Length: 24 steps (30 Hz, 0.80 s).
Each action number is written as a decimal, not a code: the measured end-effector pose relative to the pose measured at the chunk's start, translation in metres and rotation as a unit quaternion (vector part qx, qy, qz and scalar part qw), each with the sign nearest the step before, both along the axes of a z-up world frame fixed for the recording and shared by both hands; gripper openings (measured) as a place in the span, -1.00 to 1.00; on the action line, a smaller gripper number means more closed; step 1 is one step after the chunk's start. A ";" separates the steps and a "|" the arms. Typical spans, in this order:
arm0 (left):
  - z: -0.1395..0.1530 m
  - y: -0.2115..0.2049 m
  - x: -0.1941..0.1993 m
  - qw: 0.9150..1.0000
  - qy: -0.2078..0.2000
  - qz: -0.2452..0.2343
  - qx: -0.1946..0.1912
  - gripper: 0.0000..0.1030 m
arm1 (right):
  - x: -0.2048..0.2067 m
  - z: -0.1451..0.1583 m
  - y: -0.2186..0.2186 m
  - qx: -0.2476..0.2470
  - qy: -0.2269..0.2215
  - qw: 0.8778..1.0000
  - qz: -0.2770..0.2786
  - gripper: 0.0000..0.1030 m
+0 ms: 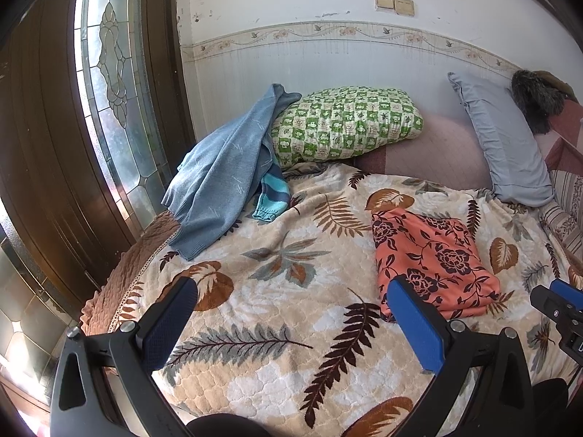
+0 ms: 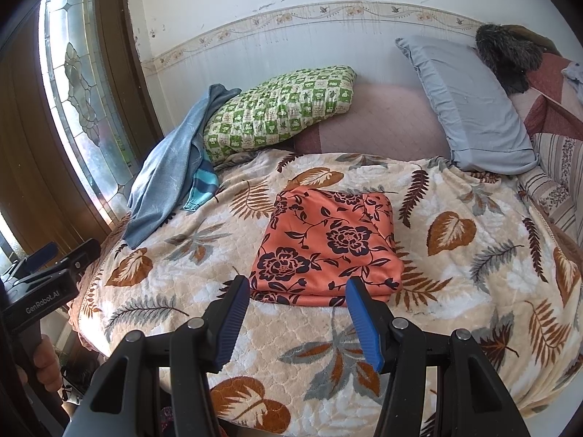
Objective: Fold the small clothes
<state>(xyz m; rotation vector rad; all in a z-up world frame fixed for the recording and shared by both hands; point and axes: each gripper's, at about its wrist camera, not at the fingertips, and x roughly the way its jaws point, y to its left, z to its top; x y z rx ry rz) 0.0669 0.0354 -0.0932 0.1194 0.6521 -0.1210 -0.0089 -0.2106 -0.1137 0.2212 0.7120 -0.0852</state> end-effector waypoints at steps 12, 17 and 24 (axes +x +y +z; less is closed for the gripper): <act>0.001 -0.004 0.000 1.000 0.000 -0.004 -0.002 1.00 | 0.002 -0.003 -0.002 0.002 0.002 1.000 0.001 0.14; 0.002 -0.003 0.000 1.000 -0.003 -0.004 -0.006 1.00 | 0.003 -0.004 0.000 0.000 0.003 1.000 0.003 0.14; 0.005 0.001 -0.001 1.000 -0.005 -0.003 -0.012 1.00 | 0.005 -0.005 0.003 0.000 0.002 1.000 0.005 0.14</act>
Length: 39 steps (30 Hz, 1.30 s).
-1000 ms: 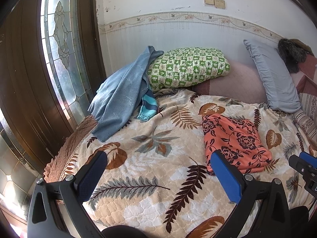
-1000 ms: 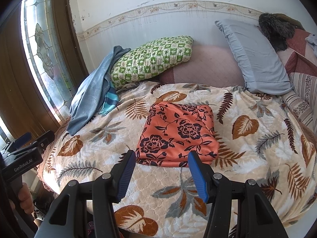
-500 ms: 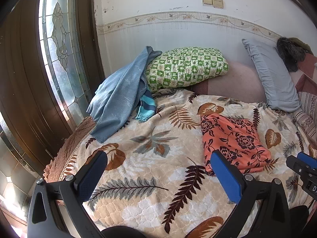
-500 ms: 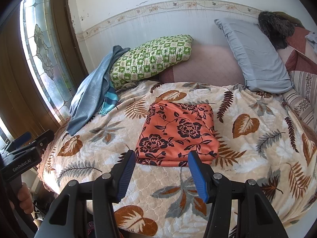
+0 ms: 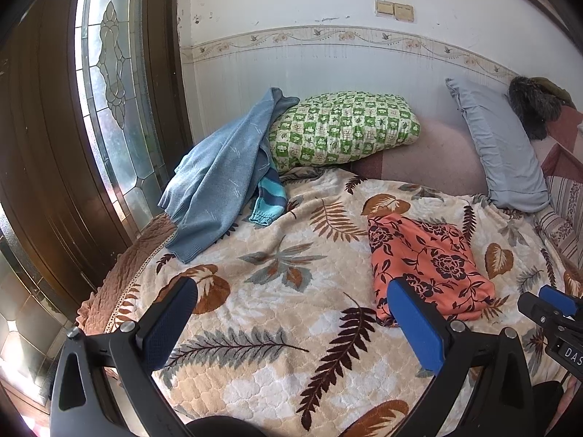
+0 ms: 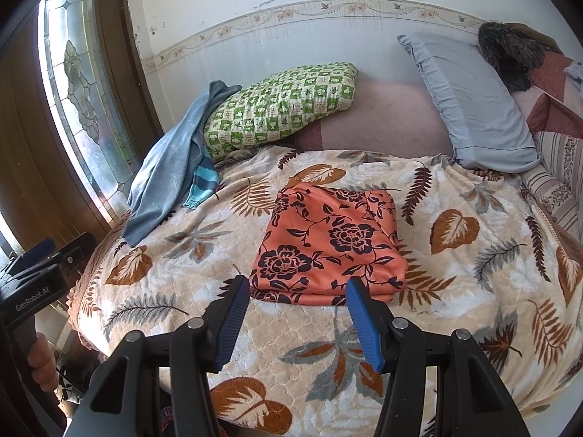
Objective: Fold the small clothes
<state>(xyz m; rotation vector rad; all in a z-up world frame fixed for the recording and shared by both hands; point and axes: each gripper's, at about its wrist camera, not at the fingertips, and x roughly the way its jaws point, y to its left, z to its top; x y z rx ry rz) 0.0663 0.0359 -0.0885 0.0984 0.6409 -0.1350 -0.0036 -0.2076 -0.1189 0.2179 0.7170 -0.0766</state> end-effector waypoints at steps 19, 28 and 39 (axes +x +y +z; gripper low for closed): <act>0.012 0.008 -0.008 1.000 -0.017 0.000 -0.010 1.00 | -0.001 0.011 0.011 -0.009 -0.018 1.000 0.009 0.14; 0.021 0.007 -0.014 1.000 -0.027 -0.005 -0.010 1.00 | -0.005 0.018 0.010 -0.009 -0.025 1.000 0.010 0.14; 0.028 0.002 -0.016 0.999 -0.036 -0.009 -0.008 1.00 | -0.005 0.021 0.007 -0.008 -0.030 0.999 0.012 0.14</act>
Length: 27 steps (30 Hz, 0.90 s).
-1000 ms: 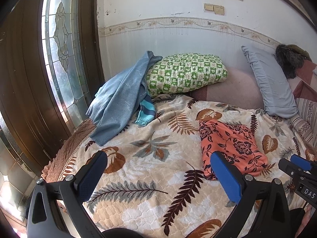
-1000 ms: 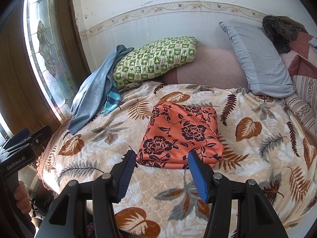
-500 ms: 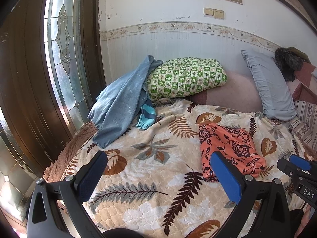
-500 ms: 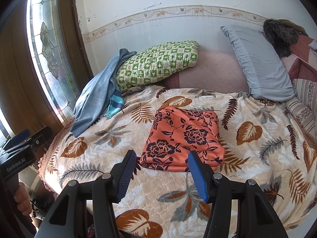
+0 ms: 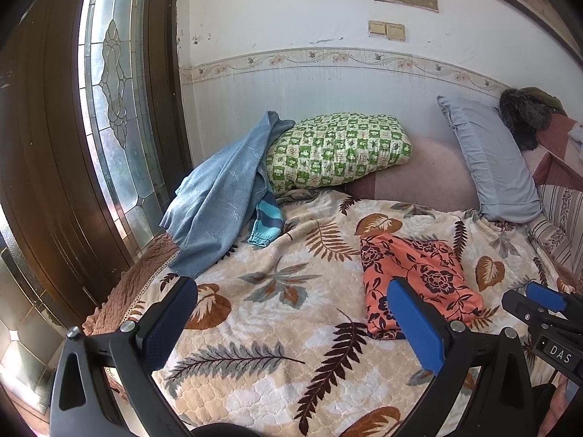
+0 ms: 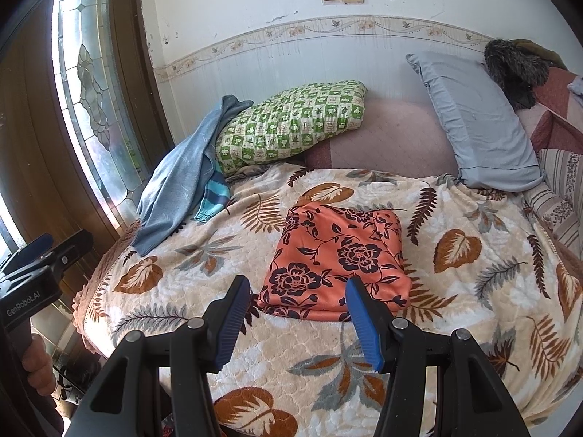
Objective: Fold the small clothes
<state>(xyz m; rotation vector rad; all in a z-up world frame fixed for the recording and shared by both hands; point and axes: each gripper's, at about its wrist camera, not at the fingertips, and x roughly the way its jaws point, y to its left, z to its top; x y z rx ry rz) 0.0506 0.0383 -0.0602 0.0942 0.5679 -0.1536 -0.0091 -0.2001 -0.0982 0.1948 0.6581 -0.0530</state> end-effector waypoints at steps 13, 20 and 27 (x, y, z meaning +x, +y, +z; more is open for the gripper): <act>0.005 -0.001 -0.001 1.000 -0.004 -0.003 0.003 1.00 | 0.004 0.000 0.001 0.003 -0.004 1.000 0.001 0.14; 0.012 0.001 -0.011 1.000 -0.013 -0.005 0.000 1.00 | -0.002 0.004 0.004 0.003 -0.011 1.000 -0.002 0.14; 0.021 0.002 -0.023 1.000 -0.024 -0.009 -0.004 1.00 | -0.016 0.013 0.001 0.002 -0.025 1.000 -0.006 0.14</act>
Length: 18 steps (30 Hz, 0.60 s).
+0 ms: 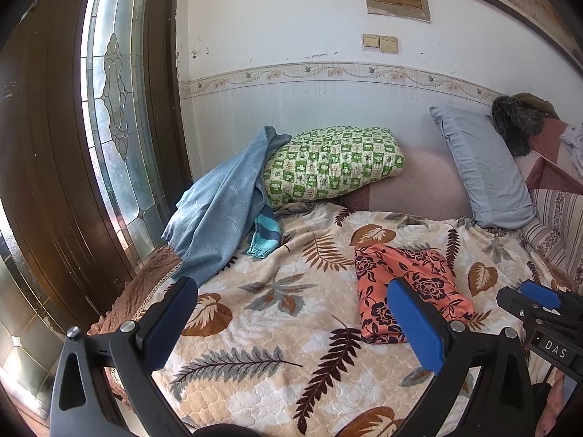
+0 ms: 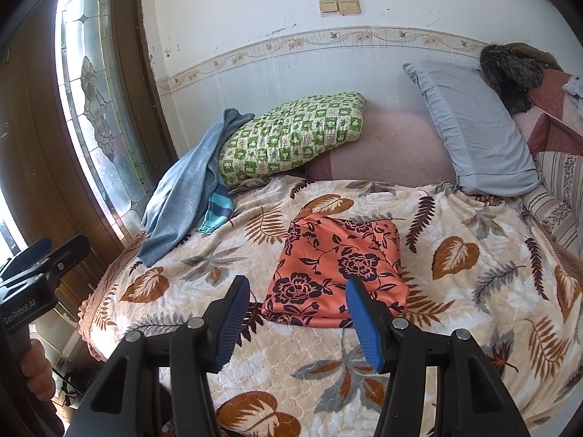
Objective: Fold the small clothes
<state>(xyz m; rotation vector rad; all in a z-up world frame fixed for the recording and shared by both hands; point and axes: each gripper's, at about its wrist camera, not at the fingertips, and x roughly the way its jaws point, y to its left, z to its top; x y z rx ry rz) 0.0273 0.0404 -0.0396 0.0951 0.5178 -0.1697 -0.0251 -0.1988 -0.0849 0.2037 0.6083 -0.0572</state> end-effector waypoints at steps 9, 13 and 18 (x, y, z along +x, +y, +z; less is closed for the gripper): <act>0.005 0.000 -0.008 1.000 -0.007 -0.008 -0.004 1.00 | -0.008 0.003 -0.001 0.000 -0.005 1.000 -0.005 0.14; 0.005 -0.001 -0.009 1.000 -0.008 -0.008 -0.005 1.00 | -0.007 0.004 0.000 -0.001 -0.005 1.000 -0.005 0.14; 0.007 -0.001 -0.009 1.000 -0.011 -0.006 -0.009 1.00 | -0.007 0.008 0.001 -0.005 -0.011 1.000 -0.001 0.14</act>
